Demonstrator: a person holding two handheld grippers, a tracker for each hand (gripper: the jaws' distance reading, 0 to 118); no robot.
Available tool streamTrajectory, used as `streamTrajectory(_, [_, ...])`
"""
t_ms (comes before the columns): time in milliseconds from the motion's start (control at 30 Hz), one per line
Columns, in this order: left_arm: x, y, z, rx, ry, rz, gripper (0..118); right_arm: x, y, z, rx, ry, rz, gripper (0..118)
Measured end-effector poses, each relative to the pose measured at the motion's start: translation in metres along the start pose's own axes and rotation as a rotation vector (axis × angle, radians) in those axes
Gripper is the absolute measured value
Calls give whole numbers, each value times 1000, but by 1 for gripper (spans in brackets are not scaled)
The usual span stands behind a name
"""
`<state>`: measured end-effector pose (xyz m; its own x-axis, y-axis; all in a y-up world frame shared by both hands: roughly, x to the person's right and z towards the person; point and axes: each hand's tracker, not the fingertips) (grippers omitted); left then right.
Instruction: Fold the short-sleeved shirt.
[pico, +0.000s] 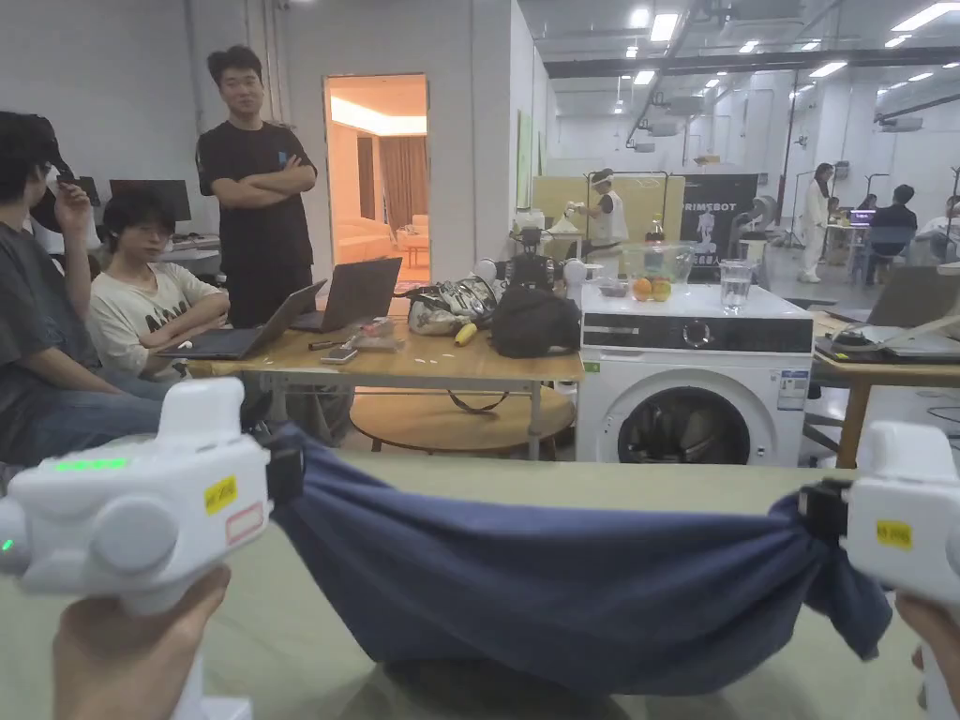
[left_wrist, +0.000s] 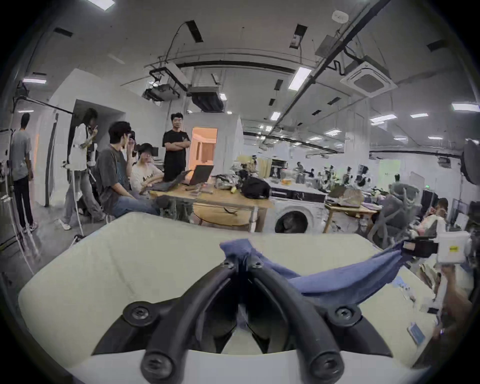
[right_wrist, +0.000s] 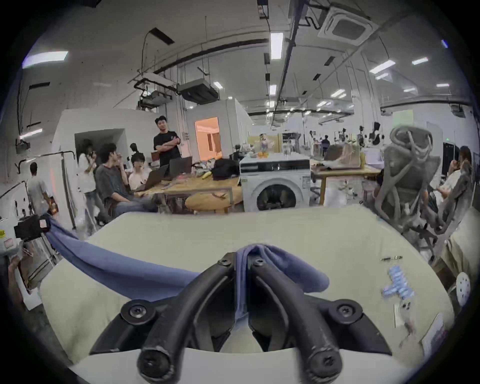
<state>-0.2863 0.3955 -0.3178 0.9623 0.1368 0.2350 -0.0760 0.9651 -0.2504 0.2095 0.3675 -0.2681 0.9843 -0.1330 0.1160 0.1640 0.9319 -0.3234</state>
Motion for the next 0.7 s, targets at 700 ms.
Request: streamTrajectory(700, [-29, -238, 178, -375, 56, 210, 0, -6, -255, 173, -264, -83, -34, 4])
